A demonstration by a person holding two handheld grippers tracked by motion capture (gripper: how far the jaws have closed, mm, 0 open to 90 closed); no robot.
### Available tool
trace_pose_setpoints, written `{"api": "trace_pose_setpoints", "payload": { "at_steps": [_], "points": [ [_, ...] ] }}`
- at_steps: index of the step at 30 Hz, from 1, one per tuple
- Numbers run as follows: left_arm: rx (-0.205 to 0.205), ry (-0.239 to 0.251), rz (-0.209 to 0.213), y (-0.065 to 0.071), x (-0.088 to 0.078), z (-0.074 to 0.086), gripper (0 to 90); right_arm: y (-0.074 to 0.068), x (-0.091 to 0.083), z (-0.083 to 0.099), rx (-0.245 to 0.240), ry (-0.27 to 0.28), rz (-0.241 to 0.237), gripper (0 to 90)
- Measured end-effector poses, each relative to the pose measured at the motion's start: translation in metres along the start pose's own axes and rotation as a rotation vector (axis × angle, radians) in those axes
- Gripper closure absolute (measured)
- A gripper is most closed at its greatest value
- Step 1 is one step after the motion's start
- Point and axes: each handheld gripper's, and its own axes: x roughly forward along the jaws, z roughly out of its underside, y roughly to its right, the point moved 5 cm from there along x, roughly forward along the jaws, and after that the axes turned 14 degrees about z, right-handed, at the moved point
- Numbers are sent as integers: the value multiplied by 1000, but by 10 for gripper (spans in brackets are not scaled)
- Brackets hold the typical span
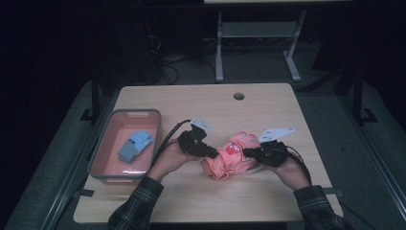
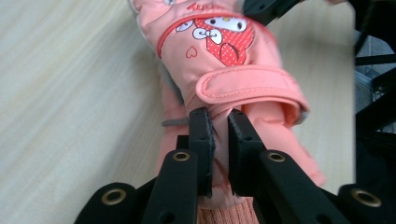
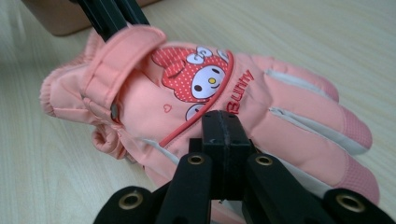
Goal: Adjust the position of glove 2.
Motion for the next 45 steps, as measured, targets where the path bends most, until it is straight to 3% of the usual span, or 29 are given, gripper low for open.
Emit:
{"api": "trace_pose_setpoints", "payload": {
  "at_steps": [4, 6, 8, 12, 16, 21, 25, 27, 31, 38, 41, 45],
  "points": [
    [-5, 24, -5, -2, 5, 10, 750, -2, 6, 5, -6, -18, -7, 900],
    [-3, 41, -13, 0, 1, 8, 655, -2, 7, 5, -3, -18, -9, 900],
    [11, 75, -41, 3, -6, 1, 544, -2, 6, 5, 5, -20, -7, 900],
    [32, 152, -60, 6, -17, -15, 448, 0, 5, 6, 5, -16, -7, 900],
    [25, 155, -54, 2, -6, -26, 392, 0, 6, 6, -1, -10, -9, 900],
    [33, 122, -38, -5, 21, -37, 232, 0, 4, 6, -13, -2, -18, 900],
    [87, 24, -41, -4, 38, -33, 133, -1, 4, 7, -8, -12, -22, 900],
    [100, -6, -24, -4, 45, -31, 128, -1, 5, 8, -7, -12, -27, 900],
    [108, -37, -41, -4, 56, -28, 124, -3, 6, 8, -10, -21, -20, 900],
    [103, -46, -39, -8, 65, -19, 124, -4, 9, 9, -26, -32, -12, 900],
    [69, -53, -22, -11, 67, -15, 124, -5, 9, 10, -32, -39, -10, 900],
    [55, -54, -27, -11, 72, -11, 124, -6, 12, 10, -50, -42, -5, 900]
  ]
}}
